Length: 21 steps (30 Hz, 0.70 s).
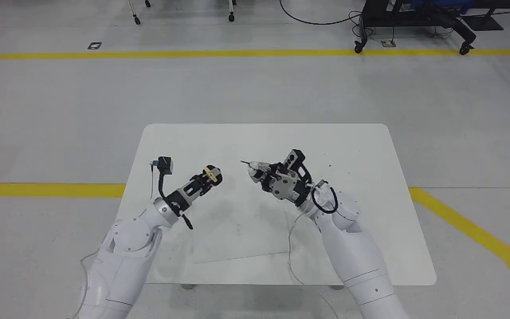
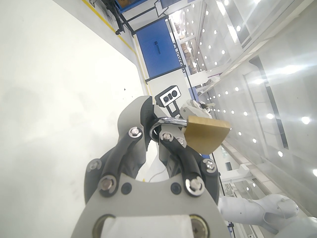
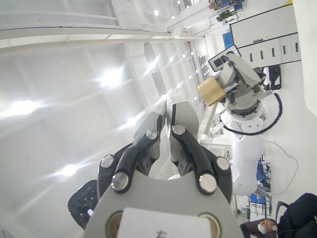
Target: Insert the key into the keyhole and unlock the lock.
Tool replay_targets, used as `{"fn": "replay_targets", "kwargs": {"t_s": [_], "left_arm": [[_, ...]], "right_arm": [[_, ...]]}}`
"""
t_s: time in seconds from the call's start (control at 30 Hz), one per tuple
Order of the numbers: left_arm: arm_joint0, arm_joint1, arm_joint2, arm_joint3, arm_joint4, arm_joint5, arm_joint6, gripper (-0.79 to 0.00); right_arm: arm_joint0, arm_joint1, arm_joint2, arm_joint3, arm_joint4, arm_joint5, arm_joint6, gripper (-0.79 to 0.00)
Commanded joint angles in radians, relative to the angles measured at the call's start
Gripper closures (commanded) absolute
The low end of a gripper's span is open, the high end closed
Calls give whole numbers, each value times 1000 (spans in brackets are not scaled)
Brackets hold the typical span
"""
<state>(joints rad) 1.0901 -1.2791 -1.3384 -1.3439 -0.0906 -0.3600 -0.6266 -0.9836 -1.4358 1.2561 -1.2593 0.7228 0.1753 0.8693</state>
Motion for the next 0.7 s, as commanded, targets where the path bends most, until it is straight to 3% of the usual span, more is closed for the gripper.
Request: {"fn": "replay_targets", "kwargs": {"t_s": [0.0,0.13,0.57,0.6,0.67], "left_arm": [[-22,1,2,29,8,-17,-6,0],[-79,-2,18,103,9,-53,-19,0],[-79,-2,18,103,9,-53,-19,0],[-79,-2,18,103,9,-53,-19,0],[-73,-1,19,100,15,-50,-11,0]], "right_arm": [[11,-2,-10,7,0,20,-37,0],[27,-6,-15,13,32,65,-76,0],[24,-6,-6,15,52,64,-93,0],[24,-8,15,16,127,96,-112,0],[27,-11,70,18,325,267,-211,0]]}}
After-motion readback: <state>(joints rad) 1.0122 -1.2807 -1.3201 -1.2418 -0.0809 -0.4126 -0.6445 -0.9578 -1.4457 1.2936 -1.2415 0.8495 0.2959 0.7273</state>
